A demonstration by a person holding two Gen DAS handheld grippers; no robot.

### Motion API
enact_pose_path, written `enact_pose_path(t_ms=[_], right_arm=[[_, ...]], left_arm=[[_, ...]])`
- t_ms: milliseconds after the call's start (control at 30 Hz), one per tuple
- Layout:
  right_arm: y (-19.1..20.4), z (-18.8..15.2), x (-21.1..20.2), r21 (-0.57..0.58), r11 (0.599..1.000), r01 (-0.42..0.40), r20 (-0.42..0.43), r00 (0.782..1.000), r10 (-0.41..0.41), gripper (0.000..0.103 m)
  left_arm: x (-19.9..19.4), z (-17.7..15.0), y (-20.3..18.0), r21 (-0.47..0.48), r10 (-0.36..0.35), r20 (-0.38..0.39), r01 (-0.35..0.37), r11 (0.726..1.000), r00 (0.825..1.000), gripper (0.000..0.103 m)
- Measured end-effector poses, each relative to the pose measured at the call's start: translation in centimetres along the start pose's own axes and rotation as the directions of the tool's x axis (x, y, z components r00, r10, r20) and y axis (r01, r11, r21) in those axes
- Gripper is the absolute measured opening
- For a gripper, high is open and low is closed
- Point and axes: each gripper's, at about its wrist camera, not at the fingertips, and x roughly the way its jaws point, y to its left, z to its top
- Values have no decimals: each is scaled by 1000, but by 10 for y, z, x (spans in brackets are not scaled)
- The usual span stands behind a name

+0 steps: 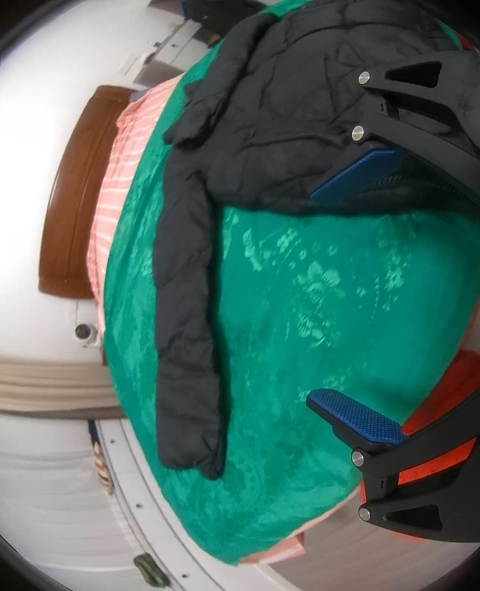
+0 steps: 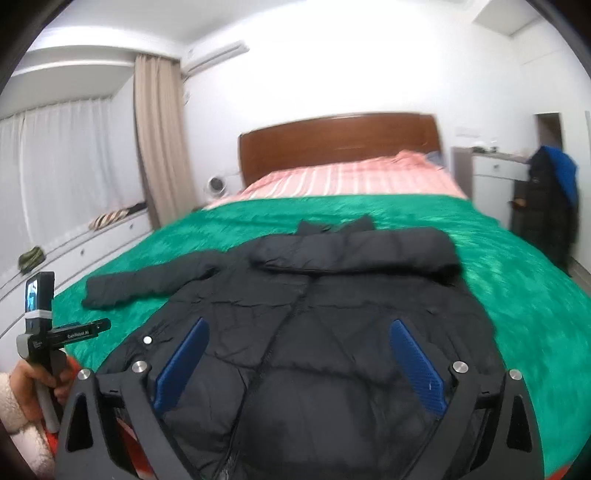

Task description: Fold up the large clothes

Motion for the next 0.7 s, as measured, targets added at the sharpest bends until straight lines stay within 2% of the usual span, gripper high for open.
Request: enact_pose_path(t_ms=[100,333,467,700], right_arm=[[10,-3,15,-72,997,-18,-50,999,15,99],[18,-14,21,-109,992,-56,-37,998,52,99],[23,-18,21,-134,989,-66,-34,998,62,99],[24,-22,23,-132,988,-76,-54,996,70,99]], left_arm=[[-1,3,-1,-19,-11,-14,10,1000,1000,101],[-12,6,-4,-8,-14,-16,13,1000,1000,101],[-5,6,-6,1,-4,-72,4,1000,997,102],[-4,6,0,-29,-9,-92,6,1000,996,102]])
